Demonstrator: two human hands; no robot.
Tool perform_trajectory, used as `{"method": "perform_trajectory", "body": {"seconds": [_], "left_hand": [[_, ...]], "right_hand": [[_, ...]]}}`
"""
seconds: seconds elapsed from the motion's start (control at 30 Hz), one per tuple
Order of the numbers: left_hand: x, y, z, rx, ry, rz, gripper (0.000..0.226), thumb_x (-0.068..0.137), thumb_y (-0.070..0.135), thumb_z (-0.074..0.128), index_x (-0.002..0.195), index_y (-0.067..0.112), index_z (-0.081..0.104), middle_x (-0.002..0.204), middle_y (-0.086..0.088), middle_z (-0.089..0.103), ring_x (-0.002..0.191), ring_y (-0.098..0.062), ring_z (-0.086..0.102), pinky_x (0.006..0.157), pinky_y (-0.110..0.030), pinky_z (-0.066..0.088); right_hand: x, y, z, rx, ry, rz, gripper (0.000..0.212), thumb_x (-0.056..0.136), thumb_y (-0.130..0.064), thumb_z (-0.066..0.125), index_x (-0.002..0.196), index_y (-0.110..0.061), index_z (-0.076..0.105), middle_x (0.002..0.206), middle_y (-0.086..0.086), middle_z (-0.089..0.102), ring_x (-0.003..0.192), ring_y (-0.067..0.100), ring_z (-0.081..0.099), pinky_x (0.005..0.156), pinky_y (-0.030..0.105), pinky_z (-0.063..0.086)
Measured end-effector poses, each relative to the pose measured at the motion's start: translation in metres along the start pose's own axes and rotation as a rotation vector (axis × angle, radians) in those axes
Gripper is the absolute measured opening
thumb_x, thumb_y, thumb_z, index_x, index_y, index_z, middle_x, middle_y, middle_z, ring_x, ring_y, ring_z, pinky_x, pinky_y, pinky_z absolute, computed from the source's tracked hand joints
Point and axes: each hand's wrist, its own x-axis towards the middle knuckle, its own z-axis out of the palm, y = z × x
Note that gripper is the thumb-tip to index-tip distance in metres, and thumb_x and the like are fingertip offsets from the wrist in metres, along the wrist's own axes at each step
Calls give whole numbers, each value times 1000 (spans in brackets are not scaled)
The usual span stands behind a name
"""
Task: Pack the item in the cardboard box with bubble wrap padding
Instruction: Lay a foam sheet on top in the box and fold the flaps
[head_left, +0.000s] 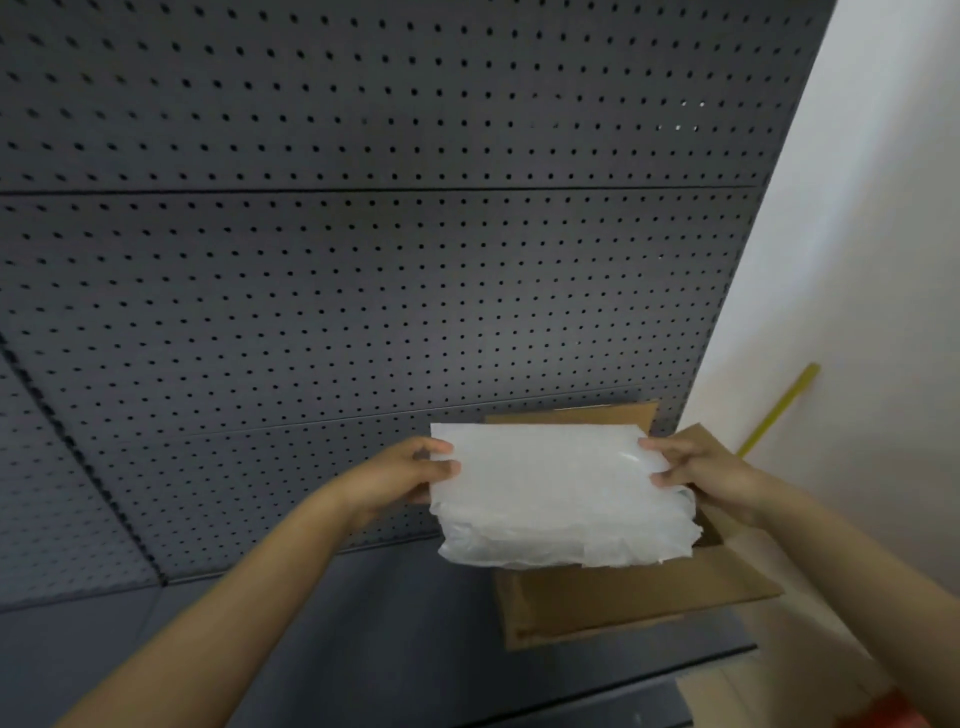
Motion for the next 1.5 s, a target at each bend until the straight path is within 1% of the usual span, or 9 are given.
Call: {"method": "perform_trajectory", "body": {"seconds": [0.2, 0.43, 0.57, 0.73, 0.83, 0.97, 1.1, 1.33, 1.5], "left_hand": [[49, 7, 68, -152, -40, -81, 41, 90, 4, 62, 130, 8, 53, 126, -5, 60, 105, -14, 63, 77, -18, 59], [85, -7, 109, 226, 40, -50, 50, 88, 8, 66, 134, 18, 48, 126, -6, 56, 105, -15, 59, 86, -22, 52], [87, -29, 110, 417, 103, -14, 51, 86, 8, 68, 126, 27, 42, 126, -5, 53, 105, -14, 57, 91, -32, 54], [91, -31, 112, 891, 240, 60, 83, 85, 28, 67, 149, 33, 15, 137, -4, 49, 118, -22, 49, 100, -35, 43], [96, -30, 108, 1077, 81, -92, 90, 85, 45, 64, 154, 31, 7, 155, -4, 29, 141, -26, 27, 116, -42, 22], [105, -20, 106, 1298, -62, -232, 91, 80, 56, 65, 153, 30, 17, 157, -9, 14, 146, -31, 8, 117, -42, 14], [116, -21, 110, 1526, -55, -172, 86, 74, 58, 69, 146, 28, 34, 147, -8, 20, 139, -30, 16, 113, -41, 18], [123, -33, 125, 1568, -13, -196, 78, 74, 54, 69, 141, 26, 40, 147, -4, 26, 138, -27, 18, 112, -43, 18], [110, -41, 123, 1337, 250, -356, 94, 77, 54, 66, 150, 29, 13, 157, -13, -2, 146, -40, -9, 117, -58, 7]], "right_hand": [[39, 21, -86, -237, -45, 123, 59, 74, -10, 75, 129, -22, 58, 126, 4, 61, 117, 29, 57, 106, 42, 44], [70, 38, -111, -377, -56, 43, 39, 88, 11, 54, 122, -9, 53, 120, 10, 56, 102, 25, 56, 68, 15, 54], [90, 59, -95, -645, 42, -260, 29, 75, 2, 60, 104, 4, 58, 107, 17, 59, 107, 35, 55, 93, 41, 48], [99, 62, -75, -902, 137, -285, 60, 69, -33, 68, 126, -37, 52, 112, -7, 56, 101, 14, 58, 86, 26, 50], [99, 54, -72, -1015, 69, -237, 58, 66, -41, 69, 122, -43, 55, 96, -7, 58, 90, 16, 62, 79, 27, 54], [99, 45, -69, -1364, -135, -168, 66, 84, -47, 59, 144, -32, 36, 141, 8, 41, 130, 29, 40, 109, 40, 35], [106, 48, -60, -1662, -199, -219, 90, 72, -67, 61, 148, -32, 27, 151, 8, 22, 137, 31, 21, 111, 39, 22], [115, 59, -47, -1624, -219, -305, 85, 64, -57, 73, 138, -23, 48, 150, 12, 34, 142, 34, 18, 111, 46, 0], [103, 51, -58, -1538, -198, -188, 80, 78, -55, 63, 146, -27, 31, 158, 8, 12, 145, 33, 3, 119, 52, -2]]}}
